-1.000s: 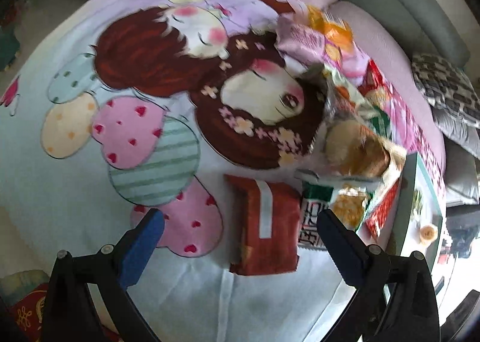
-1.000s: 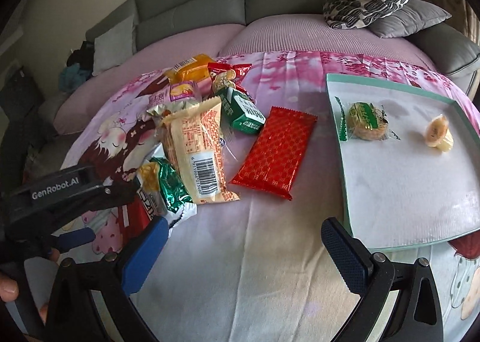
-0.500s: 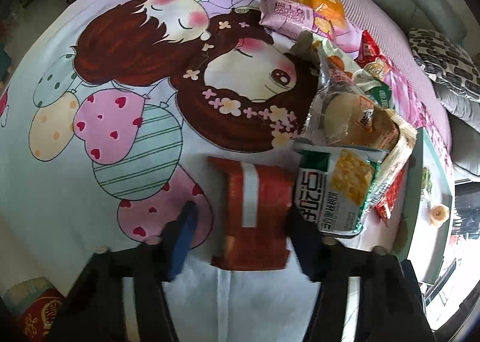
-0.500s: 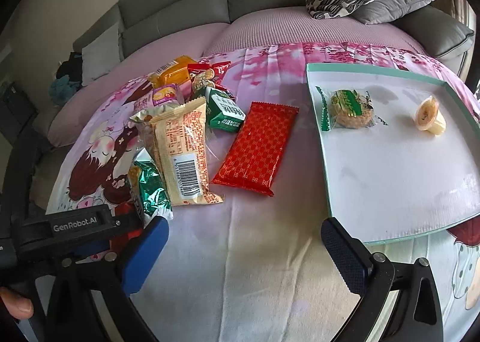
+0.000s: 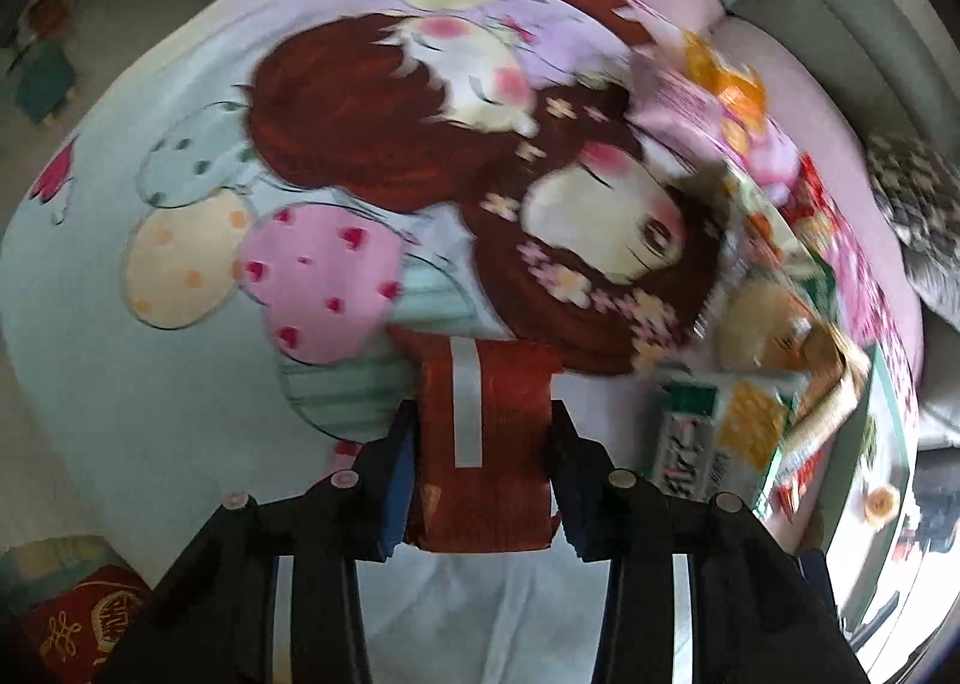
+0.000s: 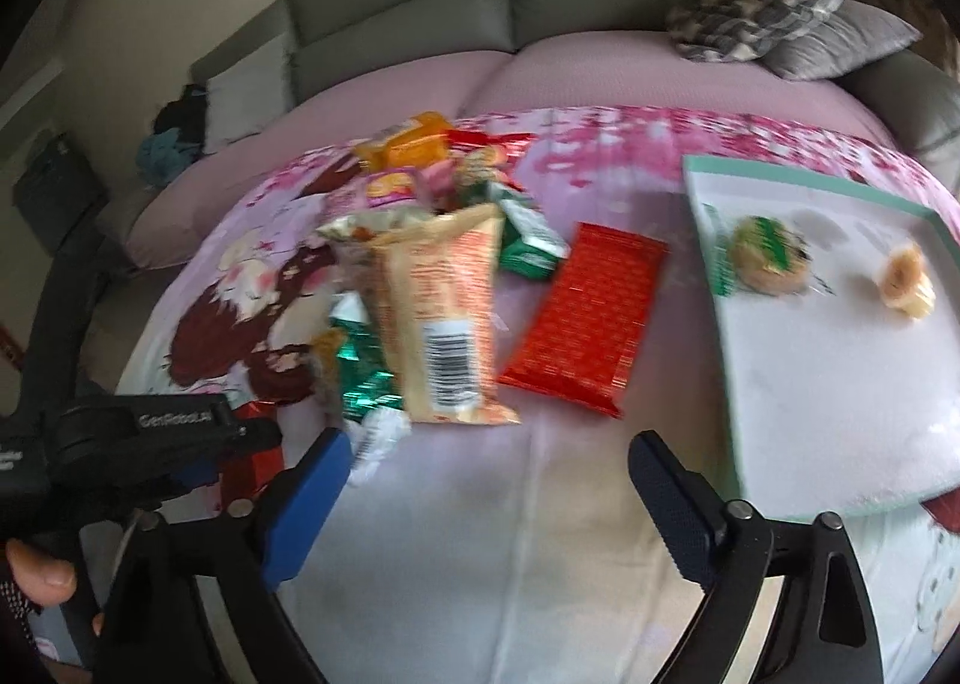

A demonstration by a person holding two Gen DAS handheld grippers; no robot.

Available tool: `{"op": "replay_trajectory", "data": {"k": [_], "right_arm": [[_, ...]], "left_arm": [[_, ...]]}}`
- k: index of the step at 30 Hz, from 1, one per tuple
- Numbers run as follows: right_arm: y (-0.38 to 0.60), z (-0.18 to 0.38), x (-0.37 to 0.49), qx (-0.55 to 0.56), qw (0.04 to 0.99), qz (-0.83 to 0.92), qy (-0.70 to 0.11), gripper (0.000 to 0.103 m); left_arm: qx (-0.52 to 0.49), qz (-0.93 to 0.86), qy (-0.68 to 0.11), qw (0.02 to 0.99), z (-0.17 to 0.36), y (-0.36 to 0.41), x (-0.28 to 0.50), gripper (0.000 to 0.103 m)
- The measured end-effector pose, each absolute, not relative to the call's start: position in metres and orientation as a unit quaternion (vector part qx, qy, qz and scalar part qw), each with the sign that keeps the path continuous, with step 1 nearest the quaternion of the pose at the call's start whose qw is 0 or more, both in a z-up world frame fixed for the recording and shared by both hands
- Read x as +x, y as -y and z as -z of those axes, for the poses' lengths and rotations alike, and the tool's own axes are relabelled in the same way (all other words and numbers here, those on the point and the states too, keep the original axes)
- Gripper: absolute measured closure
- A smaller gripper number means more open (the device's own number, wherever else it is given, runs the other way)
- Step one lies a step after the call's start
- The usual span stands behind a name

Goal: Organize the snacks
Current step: 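Grasp the red snack bag with the left tool, then grasp the green foil-wrapped snack with the right tool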

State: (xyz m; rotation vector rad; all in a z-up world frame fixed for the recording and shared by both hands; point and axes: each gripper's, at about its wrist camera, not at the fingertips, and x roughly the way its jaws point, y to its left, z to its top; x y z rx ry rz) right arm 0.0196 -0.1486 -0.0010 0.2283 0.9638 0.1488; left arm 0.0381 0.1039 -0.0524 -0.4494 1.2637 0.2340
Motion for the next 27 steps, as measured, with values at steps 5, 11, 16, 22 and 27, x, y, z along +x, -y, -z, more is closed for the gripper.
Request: {"op": "replay_trajectory", "data": {"k": [5, 11, 16, 22, 27], "right_arm": [[0.131, 0.008, 0.03, 0.115, 0.869, -0.116, -0.467, 0.023], [0.118, 0.02, 0.041, 0.117, 0.856, -0.142, -0.484, 0.043], [0.112, 0.022, 0.044, 0.124, 0.85, -0.165, -0.485, 0.056], [0.104, 0.023, 0.046, 0.121, 0.844, -0.189, -0.487, 0.067], [0.102, 0.028, 0.051, 0.12, 0.841, -0.185, -0.494, 0.069]], "left_arm": [[-0.214, -0.122, -0.584, 0.773, 0.051, -0.118, 0.038, 0.061], [-0.201, -0.117, -0.589, 0.774, 0.046, -0.116, 0.041, 0.061], [-0.202, -0.113, -0.59, 0.774, 0.047, -0.106, 0.044, 0.061], [-0.194, -0.098, -0.593, 0.775, 0.05, -0.101, 0.049, 0.061], [-0.186, -0.09, -0.596, 0.776, 0.053, -0.09, 0.052, 0.061]]}}
